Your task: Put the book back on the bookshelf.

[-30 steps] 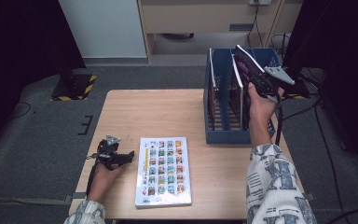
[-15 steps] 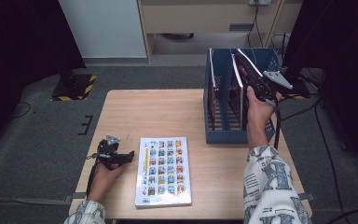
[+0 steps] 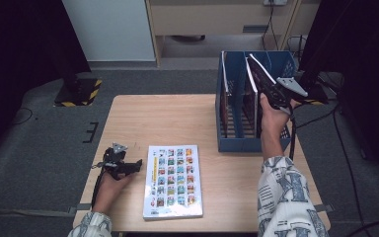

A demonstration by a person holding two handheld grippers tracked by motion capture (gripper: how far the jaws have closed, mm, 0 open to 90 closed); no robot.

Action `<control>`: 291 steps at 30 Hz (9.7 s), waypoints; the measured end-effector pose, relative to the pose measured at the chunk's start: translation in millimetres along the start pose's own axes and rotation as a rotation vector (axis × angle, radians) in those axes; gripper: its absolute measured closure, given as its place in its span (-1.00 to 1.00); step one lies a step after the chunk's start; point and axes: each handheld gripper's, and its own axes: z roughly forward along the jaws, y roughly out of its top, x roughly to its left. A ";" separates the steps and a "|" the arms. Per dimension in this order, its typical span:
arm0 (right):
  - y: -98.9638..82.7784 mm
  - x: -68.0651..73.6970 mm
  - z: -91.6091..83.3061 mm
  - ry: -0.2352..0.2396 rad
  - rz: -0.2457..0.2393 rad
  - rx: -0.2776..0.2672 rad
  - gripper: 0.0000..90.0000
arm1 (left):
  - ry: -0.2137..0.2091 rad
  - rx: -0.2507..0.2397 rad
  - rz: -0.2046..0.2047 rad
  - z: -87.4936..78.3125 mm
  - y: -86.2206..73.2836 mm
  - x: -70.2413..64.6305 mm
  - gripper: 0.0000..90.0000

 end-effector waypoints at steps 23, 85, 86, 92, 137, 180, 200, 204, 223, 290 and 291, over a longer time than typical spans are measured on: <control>-9.2 -1.9 0.7 -0.021 -0.022 -0.010 0.82 | 0.001 0.001 -0.003 0.4 0.5 0.0 -0.96; 1.1 -2.7 -10.7 -0.029 -0.159 0.074 0.16 | 0.004 0.000 -0.005 0.5 0.6 -0.3 -0.96; 0.9 -2.8 -12.9 -0.026 -0.166 0.086 0.13 | 0.004 0.001 -0.005 0.4 0.6 -0.3 -0.96; -1.1 -2.4 -26.4 -0.012 -0.190 0.114 0.04 | 0.004 0.001 -0.005 0.4 0.6 -0.4 -0.96; -94.7 89.5 -117.2 0.387 -0.255 0.214 -0.47 | -0.067 0.006 0.057 -4.0 -4.4 3.7 -1.00; -170.3 170.5 -91.9 0.636 -0.289 0.547 -0.59 | -0.279 -0.030 0.085 -41.9 0.5 -31.2 -0.43; -191.6 175.1 -89.8 0.672 -0.314 0.663 -0.67 | -0.396 0.014 0.039 -19.3 2.5 -43.6 -0.07; -194.3 175.3 -88.6 0.664 -0.310 0.672 -0.71 | -0.423 0.014 0.008 -13.1 1.6 -40.8 -0.19; -200.9 172.4 -87.5 0.665 -0.234 0.680 -0.78 | -0.512 -0.046 -0.019 -26.6 9.7 -56.6 0.11; -202.2 173.7 -91.9 0.651 -0.220 0.677 -0.81 | -0.423 -0.025 -0.019 -35.7 4.8 -53.8 0.39; -202.2 173.6 -91.9 0.652 -0.221 0.677 -0.81 | -0.422 -0.030 -0.013 -37.8 5.3 -54.7 0.39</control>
